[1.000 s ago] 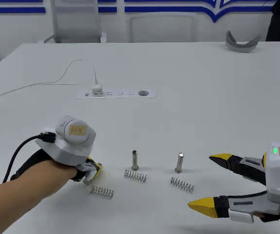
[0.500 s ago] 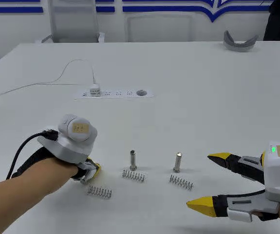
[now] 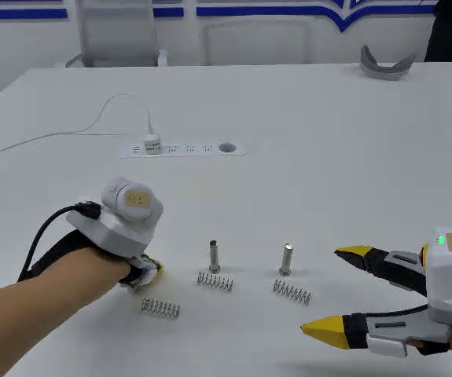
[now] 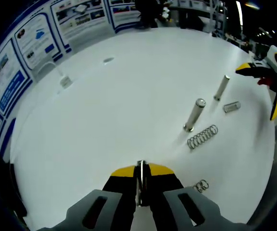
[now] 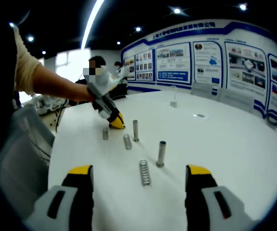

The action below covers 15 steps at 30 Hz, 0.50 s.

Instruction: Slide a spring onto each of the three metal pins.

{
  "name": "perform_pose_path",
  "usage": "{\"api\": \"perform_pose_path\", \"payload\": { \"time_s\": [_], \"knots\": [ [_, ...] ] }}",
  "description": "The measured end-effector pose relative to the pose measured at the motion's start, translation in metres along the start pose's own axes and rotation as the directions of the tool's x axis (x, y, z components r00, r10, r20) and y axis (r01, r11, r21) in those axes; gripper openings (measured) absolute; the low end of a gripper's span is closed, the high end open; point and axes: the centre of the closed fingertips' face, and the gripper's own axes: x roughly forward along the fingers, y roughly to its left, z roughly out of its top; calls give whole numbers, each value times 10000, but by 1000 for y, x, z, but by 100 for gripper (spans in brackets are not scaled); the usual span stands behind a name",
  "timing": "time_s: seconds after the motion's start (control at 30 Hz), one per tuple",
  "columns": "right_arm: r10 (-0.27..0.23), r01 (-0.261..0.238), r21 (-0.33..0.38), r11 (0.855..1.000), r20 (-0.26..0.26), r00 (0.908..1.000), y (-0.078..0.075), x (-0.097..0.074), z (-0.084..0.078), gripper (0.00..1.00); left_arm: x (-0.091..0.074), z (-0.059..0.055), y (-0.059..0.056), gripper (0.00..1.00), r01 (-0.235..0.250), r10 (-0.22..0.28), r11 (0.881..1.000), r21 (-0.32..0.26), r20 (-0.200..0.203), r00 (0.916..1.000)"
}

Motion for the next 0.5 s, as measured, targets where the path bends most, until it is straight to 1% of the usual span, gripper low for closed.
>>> {"api": "perform_pose_path", "payload": {
  "time_s": [0.13,0.17,0.23,0.3,0.4,0.5],
  "knots": [
    [25,-25,6,10000,42,10000,1,1,1,80,1,-1,2,8,-14,12,9998,-177,-106,9999],
    [25,-25,1,10000,43,10000,0,1,2,80,1,1,2,7,-15,15,9996,-290,-9,10000],
    [31,-31,-10,10000,51,10000,0,2,2,80,2,2,1,7,36,-34,9990,-450,43,10000],
    [37,-37,-23,10000,65,10000,-1,1,4,80,3,3,-3,7,183,-177,9980,-606,96,9998],
    [19,-19,-48,10000,49,10000,-1,0,5,80,2,7,-6,7,207,-197,9987,-468,221,9996],
    [9,-9,-49,10000,39,10000,-2,0,5,80,-1,13,-4,7,167,-148,9989,-443,438,9989]
  ]
}}
